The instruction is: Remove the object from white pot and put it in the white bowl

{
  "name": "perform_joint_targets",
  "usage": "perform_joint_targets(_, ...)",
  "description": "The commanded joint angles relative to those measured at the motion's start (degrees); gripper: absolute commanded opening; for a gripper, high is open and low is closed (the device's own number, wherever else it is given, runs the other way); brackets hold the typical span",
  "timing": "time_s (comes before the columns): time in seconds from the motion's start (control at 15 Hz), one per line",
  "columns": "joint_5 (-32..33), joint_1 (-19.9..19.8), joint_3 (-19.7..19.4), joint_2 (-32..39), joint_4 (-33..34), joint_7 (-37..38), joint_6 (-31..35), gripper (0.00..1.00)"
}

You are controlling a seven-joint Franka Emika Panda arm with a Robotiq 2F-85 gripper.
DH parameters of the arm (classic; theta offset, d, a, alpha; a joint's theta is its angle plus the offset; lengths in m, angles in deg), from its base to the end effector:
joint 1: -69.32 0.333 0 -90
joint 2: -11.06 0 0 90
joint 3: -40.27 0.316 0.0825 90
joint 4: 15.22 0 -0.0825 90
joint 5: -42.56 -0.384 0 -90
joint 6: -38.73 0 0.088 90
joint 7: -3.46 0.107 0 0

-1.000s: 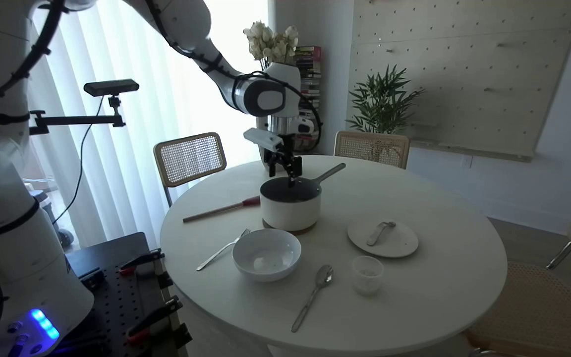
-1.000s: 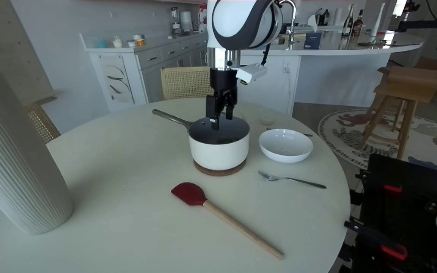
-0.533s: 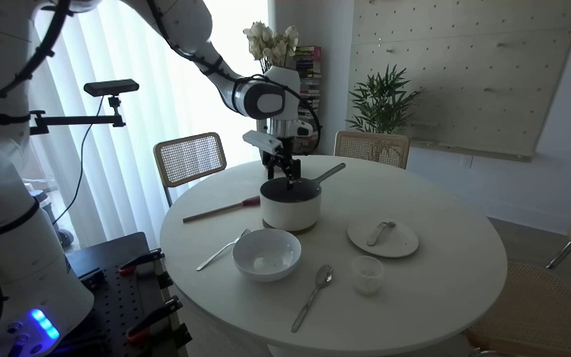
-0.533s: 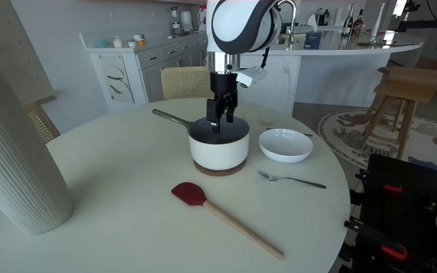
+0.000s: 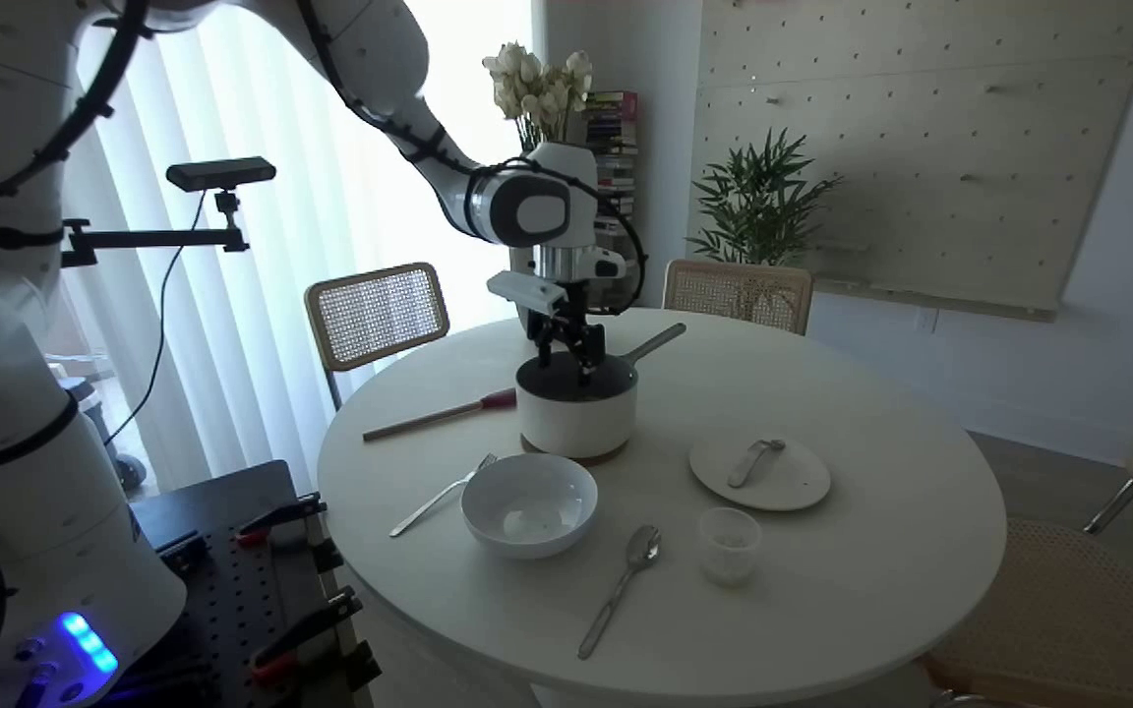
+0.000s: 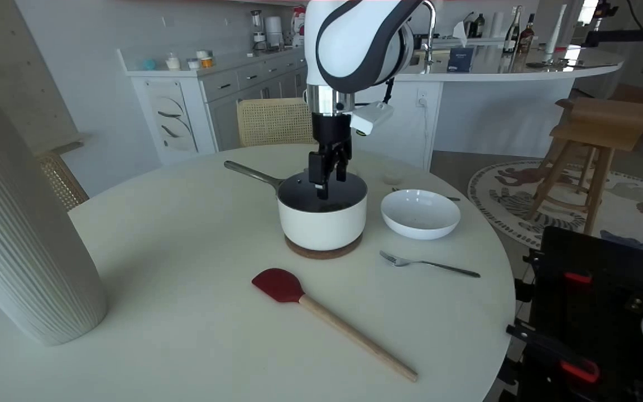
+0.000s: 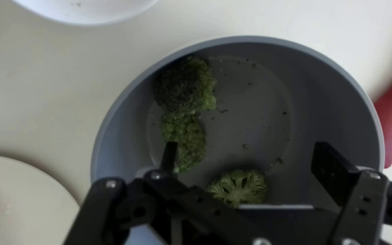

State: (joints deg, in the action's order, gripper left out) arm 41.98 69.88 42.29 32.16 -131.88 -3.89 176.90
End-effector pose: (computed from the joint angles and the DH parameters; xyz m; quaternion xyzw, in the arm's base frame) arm 0.5981 0.0265 0.2630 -0.9966 -0.0816 -0.0041 0.0096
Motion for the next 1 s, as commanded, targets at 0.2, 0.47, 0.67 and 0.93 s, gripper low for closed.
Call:
perform_joint_targets(0.2,2.54,0.81,-0.86,1.39,0.19,2.28,3.77,1.0)
perform_joint_targets(0.47,3.82,1.03,-1.04,2.54,0.65,3.11,7.01,1.0)
perform_joint_targets(0.67,4.08,1.22,-1.07,3.24,0.97,3.27,8.55,1.0)
perform_joint_targets(0.93,5.16,2.02,-1.69,3.99,1.03,4.06,10.75,1.0)
